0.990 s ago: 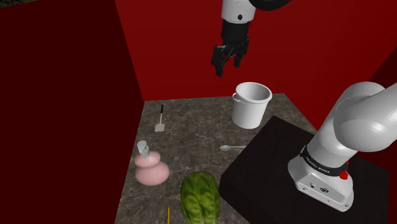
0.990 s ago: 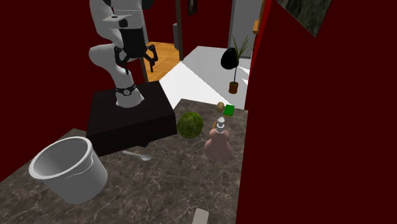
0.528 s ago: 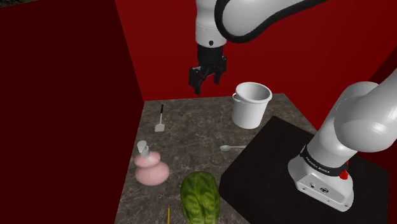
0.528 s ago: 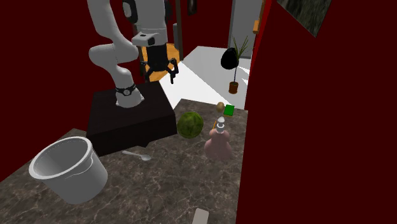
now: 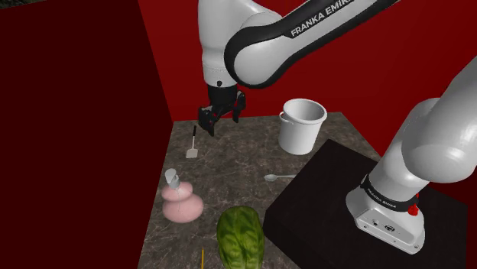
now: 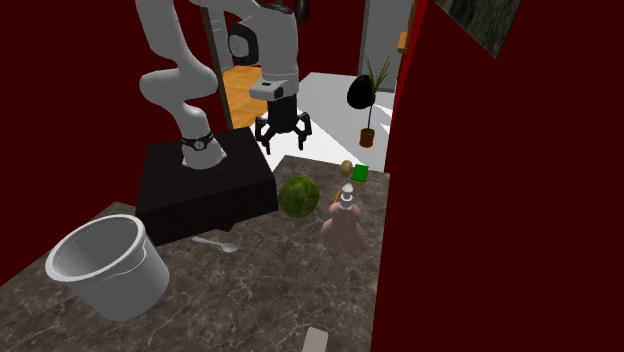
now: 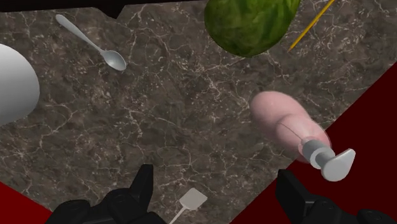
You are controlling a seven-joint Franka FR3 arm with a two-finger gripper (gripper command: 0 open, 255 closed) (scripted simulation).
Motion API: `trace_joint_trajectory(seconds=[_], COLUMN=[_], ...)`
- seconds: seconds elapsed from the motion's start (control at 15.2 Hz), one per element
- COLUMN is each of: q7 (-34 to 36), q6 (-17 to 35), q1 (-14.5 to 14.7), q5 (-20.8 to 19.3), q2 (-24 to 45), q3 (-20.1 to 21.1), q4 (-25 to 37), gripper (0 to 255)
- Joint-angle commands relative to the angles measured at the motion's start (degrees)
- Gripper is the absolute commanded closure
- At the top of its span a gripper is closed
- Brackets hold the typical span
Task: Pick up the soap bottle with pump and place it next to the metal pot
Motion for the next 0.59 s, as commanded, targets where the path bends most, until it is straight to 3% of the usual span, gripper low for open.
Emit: trace_joint_trajectory(seconds=[0.0,0.53], q7=[3.6,16.35], q6=[1.69,4.75], q1=[0.33,5.23], q5=[-2.46,-13.56], q2=[4.83,23.01], q3=[1.46,2.5], q4=[2.72,15.13], gripper=[0,0])
